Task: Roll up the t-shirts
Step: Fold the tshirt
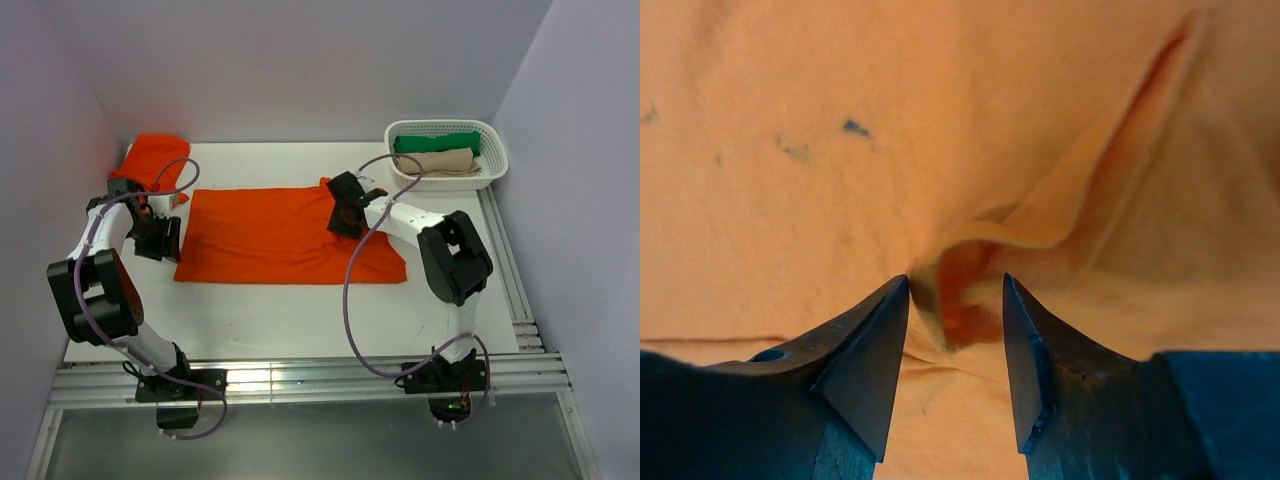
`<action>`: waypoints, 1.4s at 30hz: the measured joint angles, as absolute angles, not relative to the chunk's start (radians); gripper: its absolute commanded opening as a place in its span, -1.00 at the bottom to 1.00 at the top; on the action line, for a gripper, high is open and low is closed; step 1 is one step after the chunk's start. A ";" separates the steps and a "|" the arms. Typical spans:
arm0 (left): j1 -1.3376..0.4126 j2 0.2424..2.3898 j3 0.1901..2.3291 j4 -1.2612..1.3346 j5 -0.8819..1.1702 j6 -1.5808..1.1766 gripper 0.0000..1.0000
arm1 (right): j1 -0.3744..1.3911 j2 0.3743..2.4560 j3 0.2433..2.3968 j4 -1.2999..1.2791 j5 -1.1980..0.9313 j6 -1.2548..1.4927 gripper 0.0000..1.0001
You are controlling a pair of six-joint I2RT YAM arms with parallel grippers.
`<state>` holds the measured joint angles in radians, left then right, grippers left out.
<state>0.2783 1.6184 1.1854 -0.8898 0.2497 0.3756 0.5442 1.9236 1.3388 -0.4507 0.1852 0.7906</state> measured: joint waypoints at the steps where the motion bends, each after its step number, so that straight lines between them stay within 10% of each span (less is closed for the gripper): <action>1: 0.277 1.618 1.186 -0.888 0.250 0.375 0.18 | 0.540 1.913 1.336 -0.454 0.193 0.790 0.00; 6: 0.259 1.619 1.188 -0.879 0.250 0.369 0.16 | 0.507 1.827 1.304 -0.463 0.223 0.787 -0.10; 16: 0.238 1.621 1.188 -0.876 0.257 0.353 0.15 | 0.502 1.734 1.187 -0.463 0.231 0.787 -0.91; 42: 0.218 1.621 1.188 -0.876 0.257 0.344 0.13 | 0.505 1.903 1.303 -0.453 0.214 0.750 -0.83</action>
